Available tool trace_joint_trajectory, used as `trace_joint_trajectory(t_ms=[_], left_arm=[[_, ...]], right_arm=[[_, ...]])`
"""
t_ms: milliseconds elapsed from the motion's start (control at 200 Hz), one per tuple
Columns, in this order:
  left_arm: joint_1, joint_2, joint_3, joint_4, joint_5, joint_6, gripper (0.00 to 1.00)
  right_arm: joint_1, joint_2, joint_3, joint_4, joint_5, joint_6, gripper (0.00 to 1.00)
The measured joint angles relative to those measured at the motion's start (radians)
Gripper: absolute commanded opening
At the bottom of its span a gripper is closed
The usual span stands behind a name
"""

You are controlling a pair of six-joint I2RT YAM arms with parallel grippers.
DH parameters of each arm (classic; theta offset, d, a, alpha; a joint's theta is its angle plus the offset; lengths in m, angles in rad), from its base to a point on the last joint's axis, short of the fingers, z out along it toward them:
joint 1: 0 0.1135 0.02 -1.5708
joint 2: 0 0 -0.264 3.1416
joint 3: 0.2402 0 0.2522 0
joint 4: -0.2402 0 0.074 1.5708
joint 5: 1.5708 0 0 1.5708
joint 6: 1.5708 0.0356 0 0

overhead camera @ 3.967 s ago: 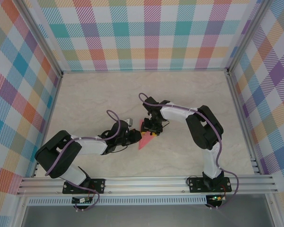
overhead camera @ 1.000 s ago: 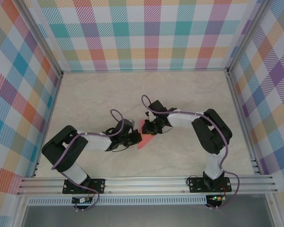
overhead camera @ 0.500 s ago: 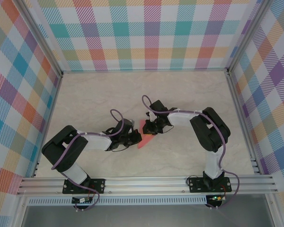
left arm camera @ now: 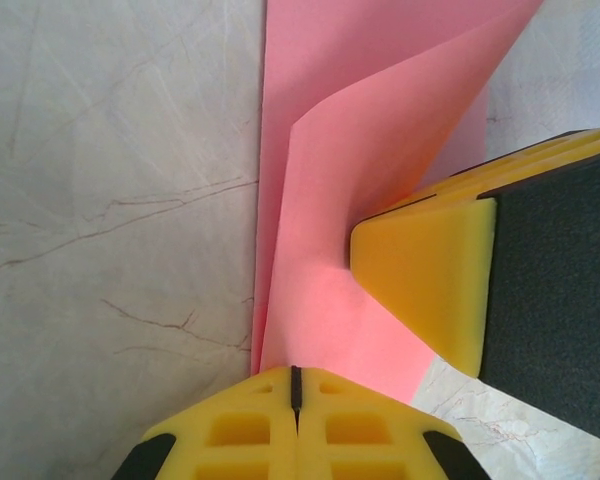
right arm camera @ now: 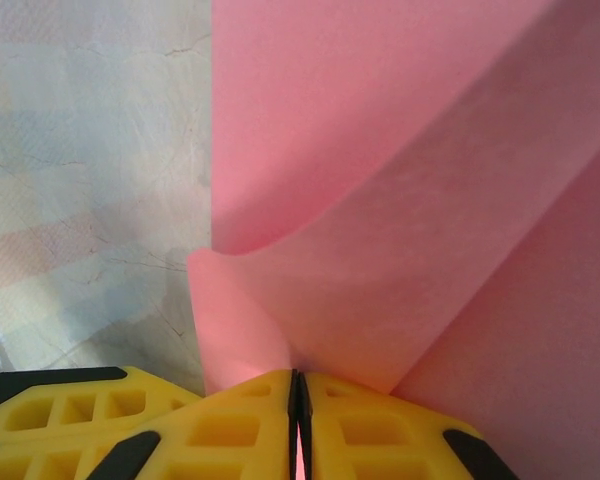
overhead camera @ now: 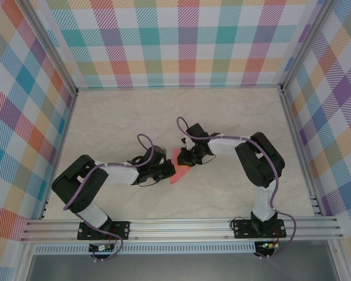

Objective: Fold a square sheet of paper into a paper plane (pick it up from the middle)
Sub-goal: Fourth fold the wing at the center of the table.

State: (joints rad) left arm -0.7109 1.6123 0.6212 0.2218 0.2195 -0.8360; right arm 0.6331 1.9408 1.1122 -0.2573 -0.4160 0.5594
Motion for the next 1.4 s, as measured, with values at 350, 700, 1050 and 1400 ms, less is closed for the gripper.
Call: trace_joint_trajectory(t_ms=[350, 700, 1050, 1400], left_arm=[[0.000, -0.071, 0.048, -0.037, -0.030, 0.014, 0.00], [0.000, 0.003, 0.064, -0.044, -0.029, 0.014, 0.00], [0.000, 0.033, 0.065, -0.075, -0.037, 0.014, 0.00], [0.000, 0.034, 0.070, -0.090, -0.038, 0.014, 0.00]], right_arm=[[-0.006, 0.006, 0.000, 0.003, -0.018, 0.000, 0.09], [-0.010, 0.007, 0.000, 0.003, -0.027, 0.000, 0.09], [-0.011, 0.007, 0.000, 0.003, -0.031, -0.023, 0.09], [-0.027, 0.028, 0.045, -0.015, -0.012, -0.105, 0.09]])
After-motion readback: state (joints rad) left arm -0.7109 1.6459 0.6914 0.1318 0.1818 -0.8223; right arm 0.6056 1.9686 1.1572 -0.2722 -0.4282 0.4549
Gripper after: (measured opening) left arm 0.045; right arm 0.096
